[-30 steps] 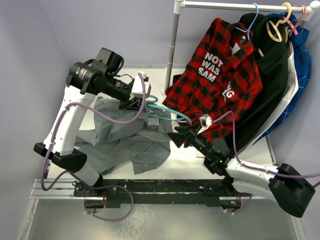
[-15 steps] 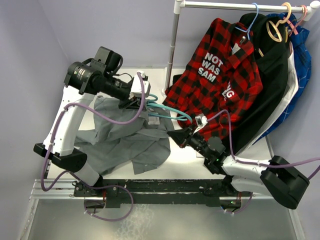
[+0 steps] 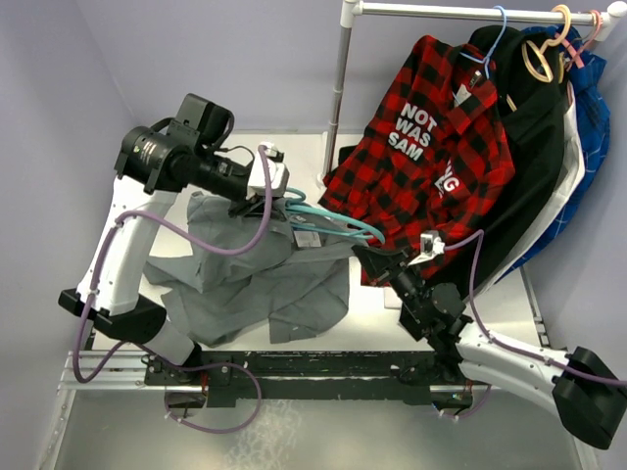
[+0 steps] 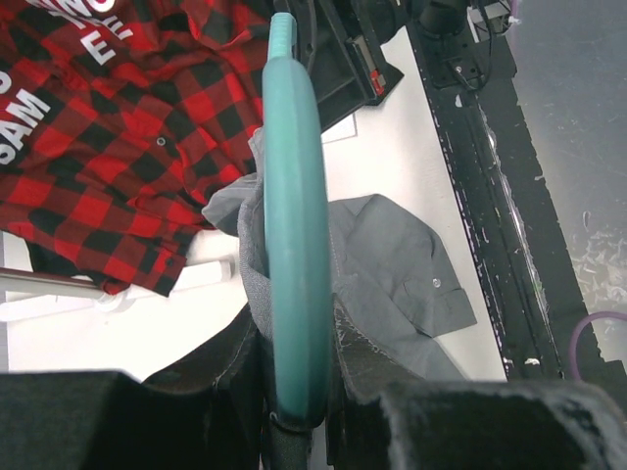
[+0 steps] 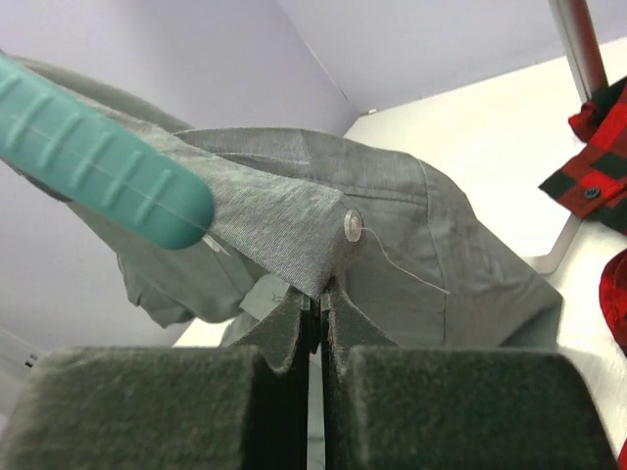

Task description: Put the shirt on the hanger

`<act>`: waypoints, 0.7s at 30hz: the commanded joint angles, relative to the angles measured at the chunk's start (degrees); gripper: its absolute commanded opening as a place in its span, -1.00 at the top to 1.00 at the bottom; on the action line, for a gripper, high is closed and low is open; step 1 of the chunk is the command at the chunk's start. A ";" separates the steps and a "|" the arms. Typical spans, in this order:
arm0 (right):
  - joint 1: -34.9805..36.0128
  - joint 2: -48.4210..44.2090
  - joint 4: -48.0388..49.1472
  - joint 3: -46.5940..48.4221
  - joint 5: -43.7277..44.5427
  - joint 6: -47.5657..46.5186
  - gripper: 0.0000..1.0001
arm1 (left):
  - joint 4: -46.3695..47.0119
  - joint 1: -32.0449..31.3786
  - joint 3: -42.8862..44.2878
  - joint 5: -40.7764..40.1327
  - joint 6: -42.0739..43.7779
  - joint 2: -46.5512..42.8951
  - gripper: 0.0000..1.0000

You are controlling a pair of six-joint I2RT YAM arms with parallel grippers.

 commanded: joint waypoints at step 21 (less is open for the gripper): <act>-1.69 -13.53 -20.29 4.16 14.46 -10.23 1.00 | 13.00 0.17 -14.79 -11.41 -1.65 -9.66 1.00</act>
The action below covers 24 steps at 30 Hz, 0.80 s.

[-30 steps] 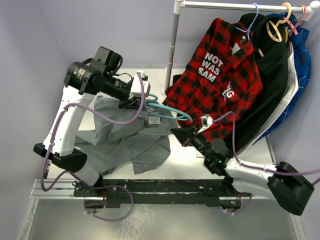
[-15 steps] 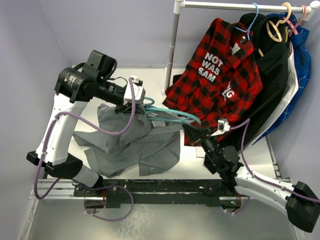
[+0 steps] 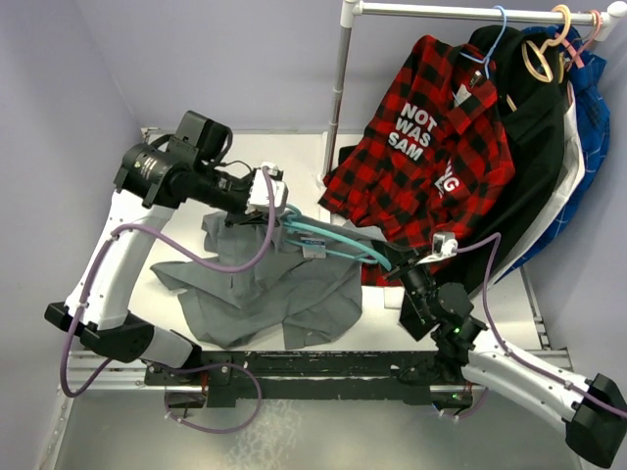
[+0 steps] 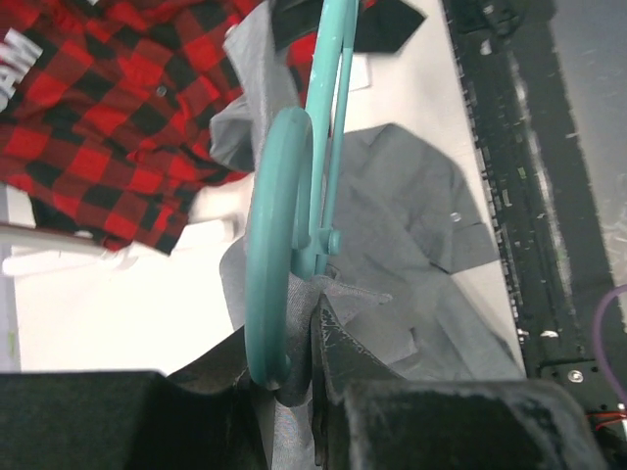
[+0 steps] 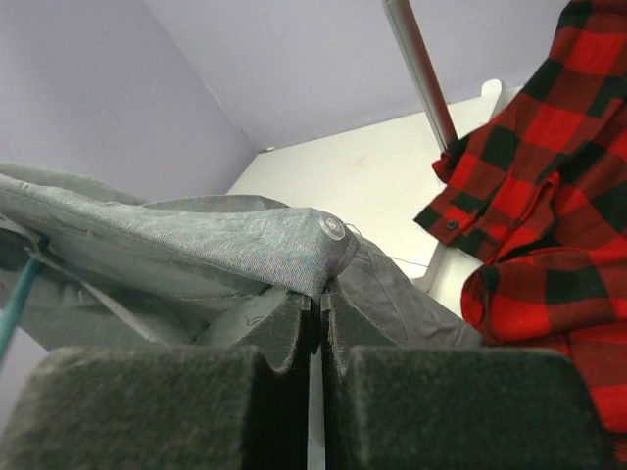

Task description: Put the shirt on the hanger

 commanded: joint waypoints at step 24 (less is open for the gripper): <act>-0.82 0.62 -31.35 16.99 4.07 -7.43 1.00 | 15.94 0.54 -10.80 -28.96 0.71 -1.56 1.00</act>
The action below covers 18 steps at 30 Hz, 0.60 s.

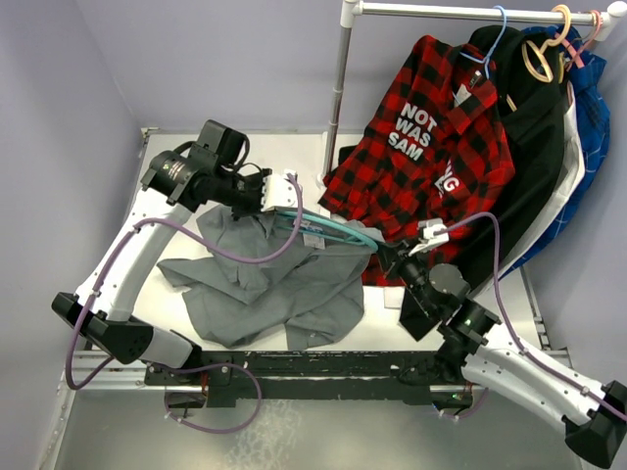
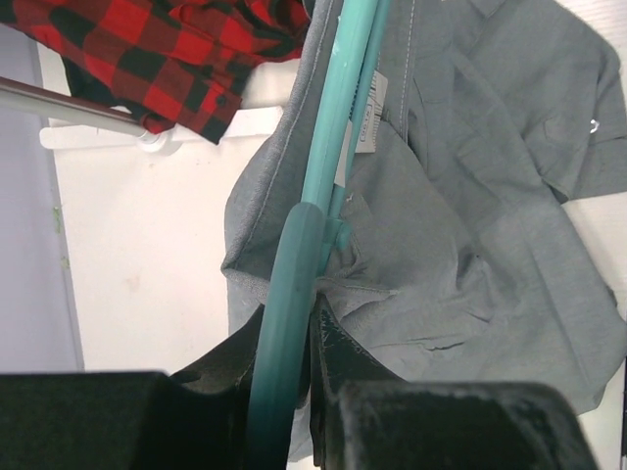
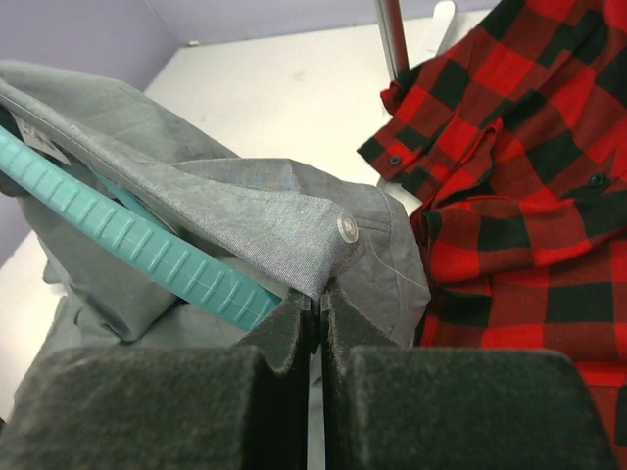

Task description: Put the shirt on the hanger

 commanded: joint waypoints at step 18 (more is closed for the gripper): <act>-0.58 28.72 -22.41 27.06 2.43 -2.01 1.00 | 4.18 -0.01 -1.68 -13.53 0.57 1.83 1.00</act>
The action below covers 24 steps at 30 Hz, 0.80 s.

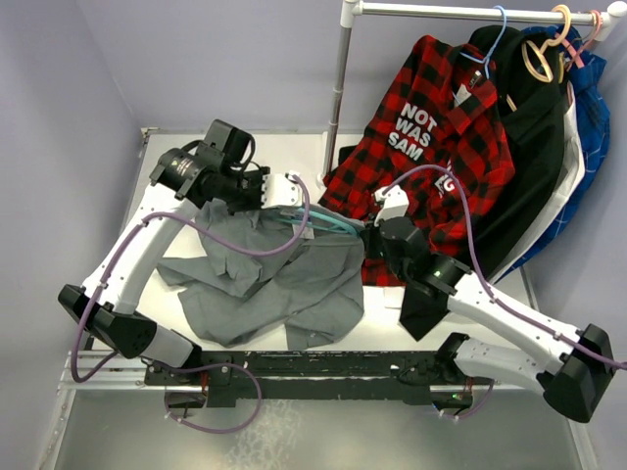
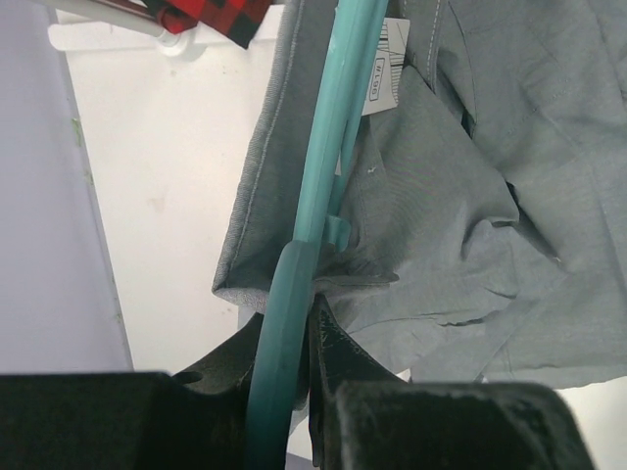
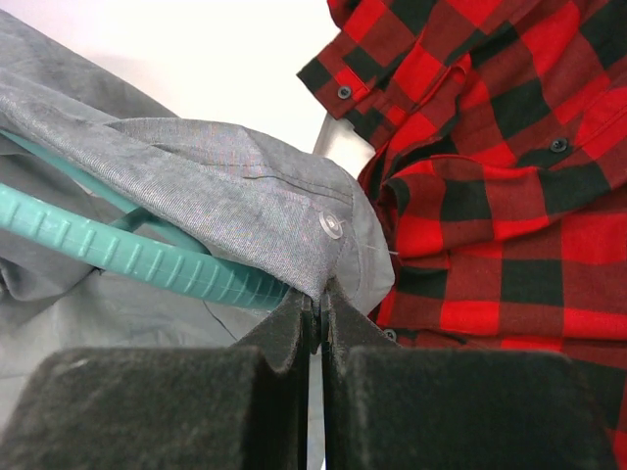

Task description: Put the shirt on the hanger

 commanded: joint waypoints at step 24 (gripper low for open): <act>-0.18 14.59 -2.74 23.79 -13.55 4.22 1.00 | 20.61 -6.90 -12.53 -10.24 -14.31 0.91 1.00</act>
